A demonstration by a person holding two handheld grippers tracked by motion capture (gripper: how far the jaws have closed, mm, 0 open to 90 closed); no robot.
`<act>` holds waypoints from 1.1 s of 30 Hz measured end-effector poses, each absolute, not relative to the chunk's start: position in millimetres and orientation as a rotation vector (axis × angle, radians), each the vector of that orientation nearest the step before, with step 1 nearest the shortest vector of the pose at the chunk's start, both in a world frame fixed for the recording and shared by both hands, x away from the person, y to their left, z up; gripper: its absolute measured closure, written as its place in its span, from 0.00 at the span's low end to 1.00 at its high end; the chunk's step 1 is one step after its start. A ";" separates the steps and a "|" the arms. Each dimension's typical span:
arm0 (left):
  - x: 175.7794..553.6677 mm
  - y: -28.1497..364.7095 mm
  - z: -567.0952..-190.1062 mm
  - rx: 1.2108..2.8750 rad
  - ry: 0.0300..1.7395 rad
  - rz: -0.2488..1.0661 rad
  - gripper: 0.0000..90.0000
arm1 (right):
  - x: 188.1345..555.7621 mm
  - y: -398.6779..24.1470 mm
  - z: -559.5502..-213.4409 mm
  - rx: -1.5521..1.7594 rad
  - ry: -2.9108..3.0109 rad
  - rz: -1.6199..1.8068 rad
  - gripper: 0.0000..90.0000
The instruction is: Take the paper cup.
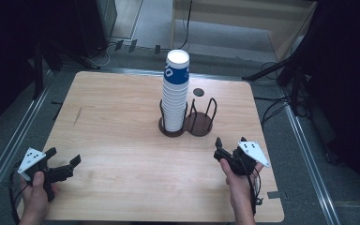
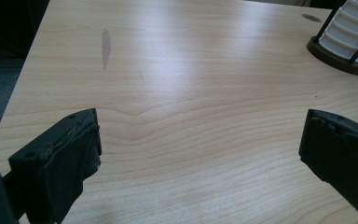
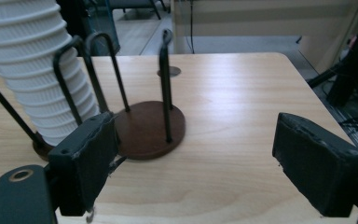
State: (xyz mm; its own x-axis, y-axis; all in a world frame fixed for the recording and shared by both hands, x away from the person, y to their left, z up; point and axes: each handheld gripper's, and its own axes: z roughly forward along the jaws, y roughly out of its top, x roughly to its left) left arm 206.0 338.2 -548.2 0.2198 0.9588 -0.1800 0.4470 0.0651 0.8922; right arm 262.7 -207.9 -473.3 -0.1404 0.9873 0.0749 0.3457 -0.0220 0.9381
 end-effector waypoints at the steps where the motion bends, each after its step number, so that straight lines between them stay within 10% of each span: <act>1: 206.0 337.9 -548.0 1.543 1.376 0.676 0.00 | 263.7 -205.0 -471.4 1.417 1.564 1.179 0.15; 33: 208.1 337.5 -548.5 1.543 1.394 0.682 0.00 | 293.3 -123.9 -437.6 1.280 1.660 1.272 0.16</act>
State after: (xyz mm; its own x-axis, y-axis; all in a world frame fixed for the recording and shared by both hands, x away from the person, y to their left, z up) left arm 208.1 337.5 -548.5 0.2060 0.9632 -0.1726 0.4550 0.0619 0.8883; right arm 293.3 -123.9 -437.6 -0.2891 0.9561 0.0488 0.2958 0.0407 0.9544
